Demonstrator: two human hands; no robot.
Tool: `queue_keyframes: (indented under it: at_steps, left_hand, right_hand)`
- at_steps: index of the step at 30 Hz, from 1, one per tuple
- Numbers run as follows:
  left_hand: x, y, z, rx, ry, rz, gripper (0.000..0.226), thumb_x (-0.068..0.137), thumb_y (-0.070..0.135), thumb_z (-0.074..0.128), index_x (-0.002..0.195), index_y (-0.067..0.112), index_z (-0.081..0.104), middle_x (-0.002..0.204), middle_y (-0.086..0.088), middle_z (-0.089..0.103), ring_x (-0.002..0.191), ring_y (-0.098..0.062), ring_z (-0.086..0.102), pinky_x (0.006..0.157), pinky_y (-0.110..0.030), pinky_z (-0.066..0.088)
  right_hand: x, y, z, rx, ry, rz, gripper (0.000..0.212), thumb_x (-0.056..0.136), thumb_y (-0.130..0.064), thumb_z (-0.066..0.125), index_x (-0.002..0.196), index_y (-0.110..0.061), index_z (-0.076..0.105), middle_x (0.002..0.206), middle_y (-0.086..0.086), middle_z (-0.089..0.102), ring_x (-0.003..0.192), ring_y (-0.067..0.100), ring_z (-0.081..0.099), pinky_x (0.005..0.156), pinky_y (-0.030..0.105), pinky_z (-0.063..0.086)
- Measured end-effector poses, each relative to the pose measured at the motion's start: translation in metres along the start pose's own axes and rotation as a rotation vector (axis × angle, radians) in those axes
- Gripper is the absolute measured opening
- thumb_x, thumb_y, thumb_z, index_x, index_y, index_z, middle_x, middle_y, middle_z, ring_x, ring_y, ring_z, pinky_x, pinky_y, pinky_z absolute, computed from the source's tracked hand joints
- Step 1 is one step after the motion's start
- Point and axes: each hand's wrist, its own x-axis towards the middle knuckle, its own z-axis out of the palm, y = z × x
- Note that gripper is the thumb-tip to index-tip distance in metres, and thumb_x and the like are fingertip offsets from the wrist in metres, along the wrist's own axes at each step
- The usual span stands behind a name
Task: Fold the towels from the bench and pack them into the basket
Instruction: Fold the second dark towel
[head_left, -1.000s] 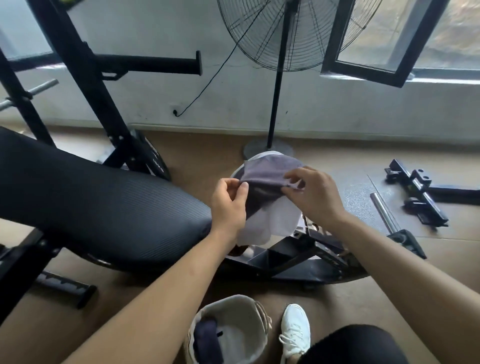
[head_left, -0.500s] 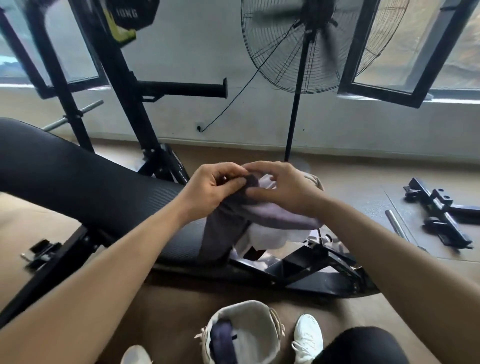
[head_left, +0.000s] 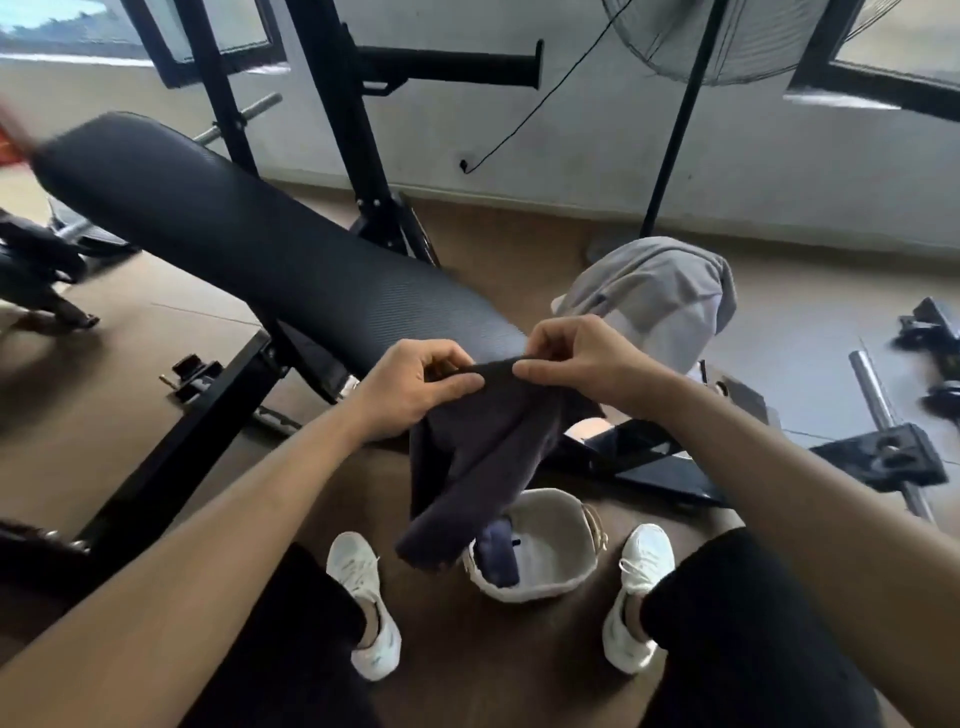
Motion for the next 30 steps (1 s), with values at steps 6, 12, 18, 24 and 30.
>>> queue_keyframes:
  at_steps: [6,12,18,24,30]
  left_hand:
    - [-0.066,-0.05,0.003,-0.004,0.124,-0.158,0.01,0.093,0.013,0.073,0.087,0.021,0.071,0.079,-0.003,0.067,0.072,-0.006,0.057,0.071,-0.02,0.047]
    - [-0.107,-0.082,0.034,-0.021,0.094,-0.258,0.018,0.09,0.014,0.076,0.081,0.028,0.071,0.071,0.009,0.067,0.065,0.002,0.056,0.066,-0.011,0.045]
    - [-0.14,-0.118,0.063,0.044,-0.121,-0.375,0.01,0.092,0.022,0.074,0.083,0.025,0.07,0.069,0.015,0.064,0.063,0.001,0.054,0.065,-0.013,0.044]
    - [-0.152,-0.15,0.066,0.124,-0.228,-0.474,0.011,0.093,0.032,0.073,0.083,0.03,0.071,0.079,0.004,0.072,0.076,-0.015,0.065,0.074,-0.033,0.053]
    - [-0.172,-0.171,0.082,0.168,-0.1,-0.551,0.008,0.094,0.028,0.073,0.086,0.027,0.072,0.082,0.002,0.073,0.08,-0.02,0.066,0.077,-0.038,0.052]
  right_hand:
    - [-0.039,0.05,0.052,-0.18,-0.121,0.131,0.009,0.088,-0.019,0.079,0.083,-0.019,0.071,0.072,-0.001,0.066,0.066,0.004,0.054,0.066,0.025,0.047]
    - [-0.084,0.094,0.082,0.057,0.172,0.252,0.006,0.09,-0.016,0.077,0.085,-0.012,0.075,0.076,-0.001,0.071,0.071,0.006,0.062,0.07,0.024,0.051]
    - [-0.091,0.123,0.09,0.023,0.452,0.279,0.015,0.091,-0.017,0.076,0.079,-0.025,0.071,0.075,-0.003,0.07,0.068,0.003,0.061,0.069,0.021,0.052]
    - [-0.091,0.15,0.088,-0.051,0.597,0.349,0.006,0.091,-0.019,0.075,0.091,-0.013,0.074,0.086,0.002,0.072,0.073,0.004,0.063,0.074,0.02,0.054]
    - [-0.113,0.178,0.086,-0.084,0.668,0.553,0.009,0.09,-0.024,0.076,0.093,-0.016,0.076,0.085,-0.002,0.072,0.079,0.017,0.071,0.069,0.038,0.063]
